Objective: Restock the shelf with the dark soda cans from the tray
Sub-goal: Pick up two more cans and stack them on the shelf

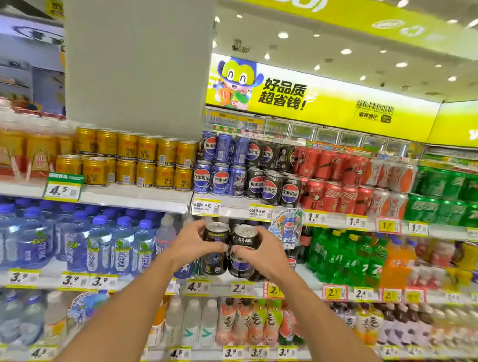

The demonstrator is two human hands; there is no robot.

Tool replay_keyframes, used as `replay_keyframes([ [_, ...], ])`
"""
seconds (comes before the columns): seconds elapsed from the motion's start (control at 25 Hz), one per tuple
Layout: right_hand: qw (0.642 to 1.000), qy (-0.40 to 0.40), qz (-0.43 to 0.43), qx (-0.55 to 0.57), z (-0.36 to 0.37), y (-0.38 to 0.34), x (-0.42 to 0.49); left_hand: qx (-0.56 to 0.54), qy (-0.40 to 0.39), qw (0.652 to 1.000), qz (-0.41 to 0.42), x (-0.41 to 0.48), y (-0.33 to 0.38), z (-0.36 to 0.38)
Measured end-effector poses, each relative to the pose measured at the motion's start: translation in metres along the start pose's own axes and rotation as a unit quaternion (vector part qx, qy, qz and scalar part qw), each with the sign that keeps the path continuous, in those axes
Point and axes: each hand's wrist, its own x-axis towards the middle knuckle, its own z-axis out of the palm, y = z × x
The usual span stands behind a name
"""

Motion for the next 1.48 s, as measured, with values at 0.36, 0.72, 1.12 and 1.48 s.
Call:
replay_keyframes([
  [0.36,0.999,0.033,0.015,-0.003,-0.043,0.034,0.062,0.027,-0.038,0.999,0.010,0.082,0.021,0.035],
  [0.72,0.996,0.084,0.002,-0.008,-0.105,0.039,0.152,0.041,-0.056,0.996,0.048,0.195,0.082,0.052],
  [1.12,0.990,0.134,-0.041,-0.019,-0.185,0.033,0.272,0.051,0.027,0.994,0.093,0.308,0.161,0.064],
  [1.48,0.992,0.121,-0.040,-0.023,-0.206,0.048,0.335,0.100,0.027,0.993,0.058,0.376,0.157,0.085],
])
